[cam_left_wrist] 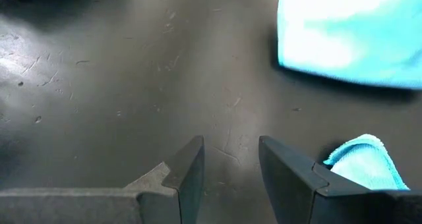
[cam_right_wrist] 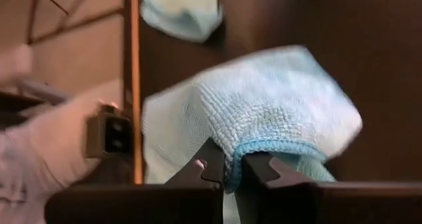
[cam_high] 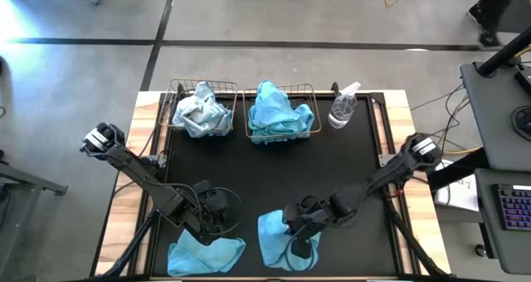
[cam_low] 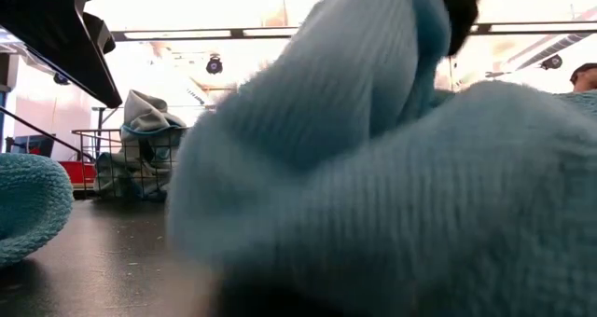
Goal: Sort microfiber towel by color & place in baskets
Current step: Put the blue microfiber towel into the right wire basket
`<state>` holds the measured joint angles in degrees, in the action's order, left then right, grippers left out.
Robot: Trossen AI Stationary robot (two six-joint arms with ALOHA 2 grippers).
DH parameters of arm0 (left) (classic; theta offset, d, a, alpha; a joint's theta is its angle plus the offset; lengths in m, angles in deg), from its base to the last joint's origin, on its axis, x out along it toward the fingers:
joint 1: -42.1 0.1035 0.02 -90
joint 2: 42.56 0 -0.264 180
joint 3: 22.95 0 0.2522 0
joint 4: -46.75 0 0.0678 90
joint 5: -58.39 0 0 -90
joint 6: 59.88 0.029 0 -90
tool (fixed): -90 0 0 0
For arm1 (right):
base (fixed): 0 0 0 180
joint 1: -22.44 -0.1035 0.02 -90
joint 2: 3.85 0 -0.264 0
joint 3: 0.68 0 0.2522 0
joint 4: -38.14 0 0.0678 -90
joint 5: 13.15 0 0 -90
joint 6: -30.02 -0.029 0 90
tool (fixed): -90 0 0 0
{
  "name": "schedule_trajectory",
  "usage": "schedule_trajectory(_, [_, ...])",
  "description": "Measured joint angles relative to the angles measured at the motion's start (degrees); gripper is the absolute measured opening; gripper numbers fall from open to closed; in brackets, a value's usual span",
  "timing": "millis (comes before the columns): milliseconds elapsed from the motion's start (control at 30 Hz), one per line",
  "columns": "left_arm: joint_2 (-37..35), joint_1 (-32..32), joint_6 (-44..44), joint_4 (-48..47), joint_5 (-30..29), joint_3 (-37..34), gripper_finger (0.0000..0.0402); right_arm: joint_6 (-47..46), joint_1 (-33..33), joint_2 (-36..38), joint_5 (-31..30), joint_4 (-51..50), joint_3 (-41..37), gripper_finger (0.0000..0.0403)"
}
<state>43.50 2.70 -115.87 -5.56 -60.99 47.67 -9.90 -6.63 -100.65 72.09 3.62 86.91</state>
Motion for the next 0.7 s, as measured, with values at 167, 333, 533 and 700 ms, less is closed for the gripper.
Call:
schedule_trajectory(167, [0.00, 0.00, 0.00, 0.02, 0.00, 0.00, 0.0130, 0.78, 0.15, 6.98, -5.17, 0.23, 0.00, 0.0009])
schedule_trajectory(333, [0.00, 0.00, 0.00, 0.05, 0.00, 0.00, 0.0130, 3.63, 0.13, 14.43, -12.25, 1.00, 0.00, 0.0009])
schedule_trajectory(533, [0.00, 0.00, 0.00, 0.15, 0.00, 0.00, 0.0130, 10.06, 0.15, 22.31, -21.23, 6.46, 0.00, 0.0009])
schedule_trajectory(700, [0.00, 0.00, 0.00, 0.16, 0.00, 0.00, 0.0130, 19.49, 0.35, 26.68, -28.22, 14.39, 0.00, 0.0009])
